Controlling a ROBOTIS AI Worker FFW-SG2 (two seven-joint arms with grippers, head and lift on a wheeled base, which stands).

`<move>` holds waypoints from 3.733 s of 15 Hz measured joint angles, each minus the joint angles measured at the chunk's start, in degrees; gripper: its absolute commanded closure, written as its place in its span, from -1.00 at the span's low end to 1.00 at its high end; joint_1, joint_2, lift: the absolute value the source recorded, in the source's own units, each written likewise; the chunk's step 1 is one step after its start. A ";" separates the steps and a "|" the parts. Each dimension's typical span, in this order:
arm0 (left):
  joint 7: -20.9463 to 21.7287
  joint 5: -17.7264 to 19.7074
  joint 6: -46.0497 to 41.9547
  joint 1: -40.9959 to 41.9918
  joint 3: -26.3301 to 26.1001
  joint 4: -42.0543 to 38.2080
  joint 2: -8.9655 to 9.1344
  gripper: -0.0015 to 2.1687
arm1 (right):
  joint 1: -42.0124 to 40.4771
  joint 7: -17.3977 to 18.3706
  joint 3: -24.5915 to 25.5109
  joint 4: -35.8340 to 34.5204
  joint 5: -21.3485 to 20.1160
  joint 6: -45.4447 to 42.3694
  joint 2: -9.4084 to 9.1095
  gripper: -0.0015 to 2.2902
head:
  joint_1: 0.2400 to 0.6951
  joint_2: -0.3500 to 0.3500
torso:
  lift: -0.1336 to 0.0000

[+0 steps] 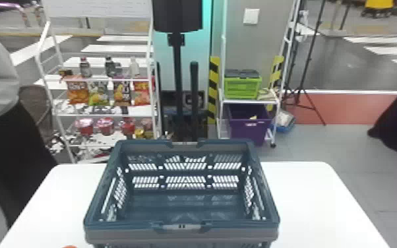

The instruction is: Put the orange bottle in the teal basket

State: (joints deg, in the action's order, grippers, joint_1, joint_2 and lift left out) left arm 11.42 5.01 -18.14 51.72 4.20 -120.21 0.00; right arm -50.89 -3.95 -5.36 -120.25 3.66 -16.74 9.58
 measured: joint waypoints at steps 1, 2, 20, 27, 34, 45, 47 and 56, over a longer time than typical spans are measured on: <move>0.00 0.00 0.00 -0.04 -0.01 0.04 0.00 -0.51 | -0.02 0.00 0.00 -0.04 0.00 0.00 0.00 -0.88 | 0.14 0.00 | 1.00; 0.00 0.00 0.00 -0.10 -0.01 0.05 0.00 -0.51 | -0.04 0.00 0.00 -0.06 0.00 0.00 0.00 -0.88 | 0.14 0.00 | 1.00; 0.12 0.04 19.94 -6.17 5.76 -12.13 0.00 -0.51 | 0.83 0.17 0.35 0.36 0.08 1.56 -0.28 -0.88 | 0.14 0.00 | 1.00; 1.54 1.45 46.10 -21.96 7.49 -16.93 -2.82 -0.51 | 2.37 0.62 0.37 1.62 -0.61 3.72 -1.14 -0.88 | 0.14 0.00 | 1.00; 6.61 -0.59 65.27 -41.34 0.79 -8.93 -10.65 -0.51 | 3.83 0.80 0.67 3.26 -0.84 5.10 -2.05 -0.88 | 0.14 0.00 | 1.00; 20.29 -5.10 70.84 -69.85 -19.94 20.17 -16.50 -0.51 | 3.48 0.79 2.62 5.64 -1.41 4.39 -4.76 -0.88 | 0.14 0.00 | 1.00; 25.06 -5.63 73.24 -74.82 -23.30 27.17 -16.26 -0.51 | 3.24 0.65 3.16 5.88 -1.07 4.11 -5.19 -0.88 | 0.14 0.00 | 1.00; 37.52 -31.63 61.17 -83.07 -22.71 53.85 -3.32 -0.51 | 2.61 0.63 3.74 6.18 -1.02 4.03 -5.55 -0.88 | 0.14 0.00 | 1.00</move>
State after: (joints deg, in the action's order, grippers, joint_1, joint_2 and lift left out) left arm 48.95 -26.62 43.03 -31.34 -18.51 -66.36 -3.32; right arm -48.28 -3.32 -1.62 -114.07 2.64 -12.70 4.03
